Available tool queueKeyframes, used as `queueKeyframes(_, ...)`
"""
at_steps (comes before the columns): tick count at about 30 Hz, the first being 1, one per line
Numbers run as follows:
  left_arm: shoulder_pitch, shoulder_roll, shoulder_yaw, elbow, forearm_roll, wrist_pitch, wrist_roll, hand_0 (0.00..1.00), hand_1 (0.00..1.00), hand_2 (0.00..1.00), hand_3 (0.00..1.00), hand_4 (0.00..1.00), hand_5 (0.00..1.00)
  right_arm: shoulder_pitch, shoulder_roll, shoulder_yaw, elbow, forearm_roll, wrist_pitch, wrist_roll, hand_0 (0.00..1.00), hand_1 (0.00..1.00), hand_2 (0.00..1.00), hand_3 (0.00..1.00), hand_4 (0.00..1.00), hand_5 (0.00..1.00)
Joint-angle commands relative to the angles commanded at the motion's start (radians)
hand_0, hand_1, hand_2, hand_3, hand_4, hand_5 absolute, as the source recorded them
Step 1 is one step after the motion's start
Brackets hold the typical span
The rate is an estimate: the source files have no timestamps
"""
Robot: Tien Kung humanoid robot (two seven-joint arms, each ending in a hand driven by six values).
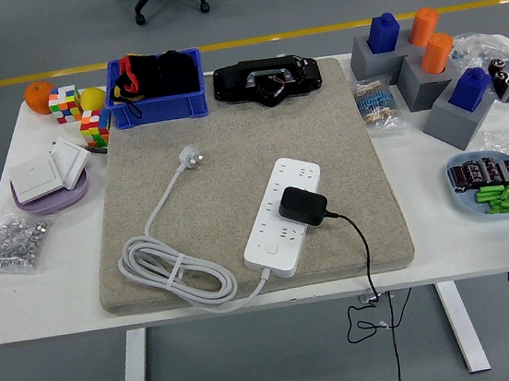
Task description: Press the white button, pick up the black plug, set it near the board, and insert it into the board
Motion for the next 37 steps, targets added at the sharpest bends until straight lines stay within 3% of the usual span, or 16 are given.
queueKeyframes(37,-0.015,-0.004,0.020,0.000,-0.020,0.002,0.001,0.708,0.665,0.589,0.681,0.652,0.283,0.011,0.000,-0.005,-0.001,-0.003,0.011,-0.015,0.770,0.744,0.720,0.659,0.820,0.326)
